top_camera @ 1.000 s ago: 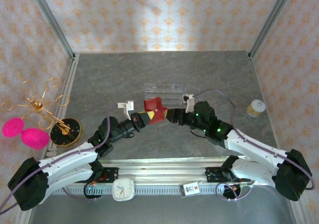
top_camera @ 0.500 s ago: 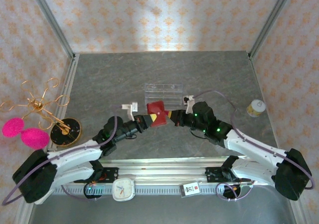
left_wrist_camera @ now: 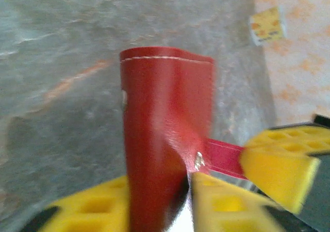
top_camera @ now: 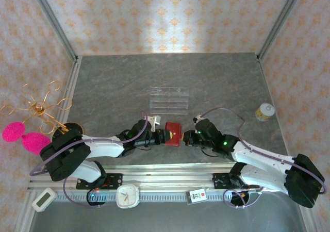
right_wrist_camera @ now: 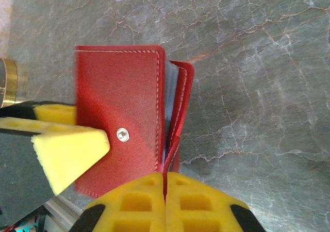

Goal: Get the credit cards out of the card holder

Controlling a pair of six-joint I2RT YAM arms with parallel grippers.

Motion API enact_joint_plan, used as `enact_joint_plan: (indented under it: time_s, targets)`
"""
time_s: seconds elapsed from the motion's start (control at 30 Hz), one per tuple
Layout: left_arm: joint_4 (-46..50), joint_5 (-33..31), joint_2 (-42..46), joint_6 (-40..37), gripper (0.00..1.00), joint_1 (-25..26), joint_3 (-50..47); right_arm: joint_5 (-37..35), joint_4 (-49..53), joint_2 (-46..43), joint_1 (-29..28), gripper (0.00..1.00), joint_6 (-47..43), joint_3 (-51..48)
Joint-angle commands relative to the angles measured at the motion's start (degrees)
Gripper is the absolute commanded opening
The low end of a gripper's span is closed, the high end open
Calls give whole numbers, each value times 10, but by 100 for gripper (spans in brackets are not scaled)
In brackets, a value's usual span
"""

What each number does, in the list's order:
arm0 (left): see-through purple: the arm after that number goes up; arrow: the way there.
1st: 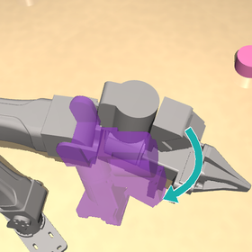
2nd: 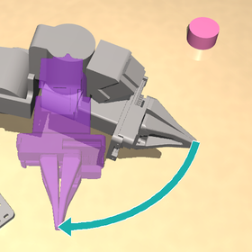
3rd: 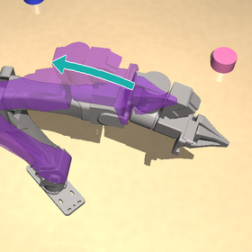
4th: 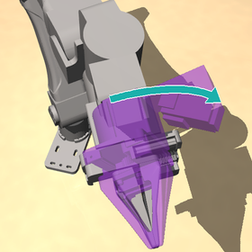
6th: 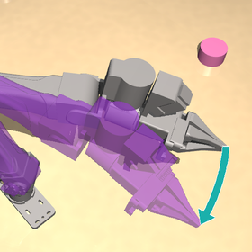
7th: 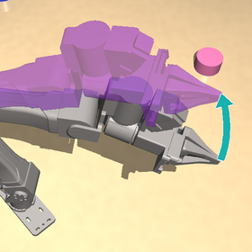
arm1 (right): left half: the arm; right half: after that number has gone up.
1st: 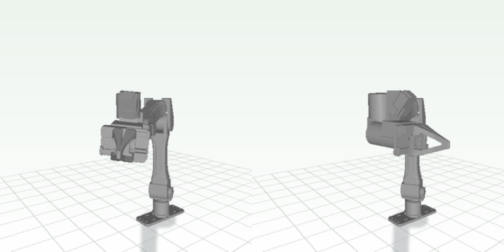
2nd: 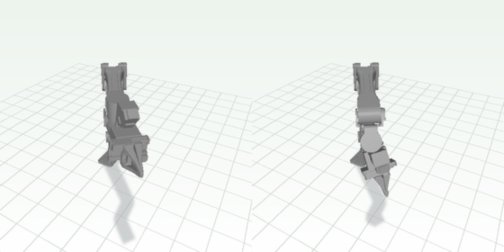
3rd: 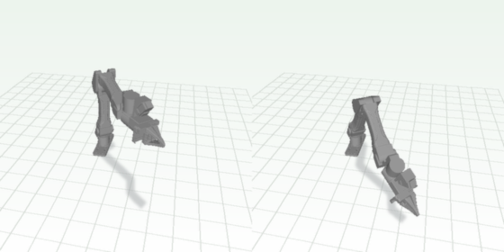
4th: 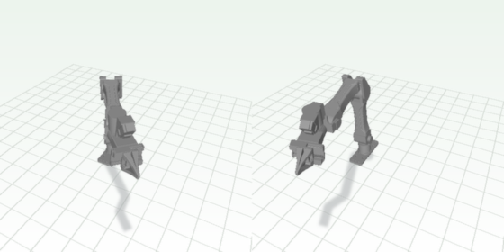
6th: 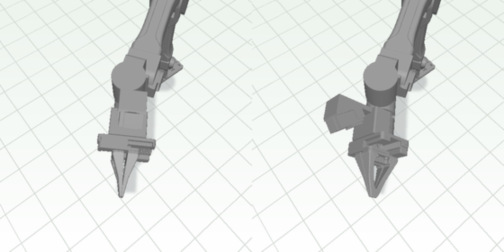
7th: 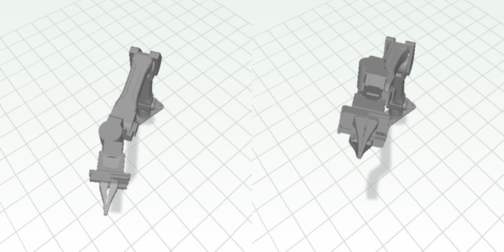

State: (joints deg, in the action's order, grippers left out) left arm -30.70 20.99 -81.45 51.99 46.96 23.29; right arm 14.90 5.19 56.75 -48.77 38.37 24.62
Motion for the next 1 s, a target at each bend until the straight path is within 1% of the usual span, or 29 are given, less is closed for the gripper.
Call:
enact_joint_plan:
  time_s: [0.0, 0.03, 0.1, 0.2, 0.37, 0.47, 0.53, 0.6, 0.7, 0.9, 0.97]
  targets:
    - [87, -45, -18, 8, 47, -17, 4, -23, -11, 22, -7, 0, 2, 31]
    - [73, -35, -18, 14, 49, -24, -4, -22, -11, 32, -9, 0, 0, 35]
    - [56, -36, -5, 25, 55, -32, -24, -25, -6, 48, -13, 0, -5, 48]
    - [63, -60, 48, 28, 62, -42, -41, -25, 2, 70, -17, 0, -12, 70]
    - [149, -115, 153, -16, 66, -56, -24, -8, 4, 103, -36, 0, -20, 121]
    - [194, -143, 199, -46, 69, -60, -7, -7, 9, 137, -59, 0, -31, 170]
    - [212, -148, 214, -55, 69, -63, -1, -7, 14, 156, -70, 0, -38, 196]
    - [218, -147, 221, -61, 68, -64, 0, -9, 16, 168, -72, 0, -34, 204]
    - [212, -143, 223, -62, 62, -65, -6, -38, 39, 168, -68, 0, -25, 194]
    - [153, -107, 190, -52, 49, -64, -24, -74, 83, 150, -27, 0, -3, 116]
    - [140, -99, 173, -51, 46, -64, -23, -94, 94, 148, -15, 0, 1, 92]
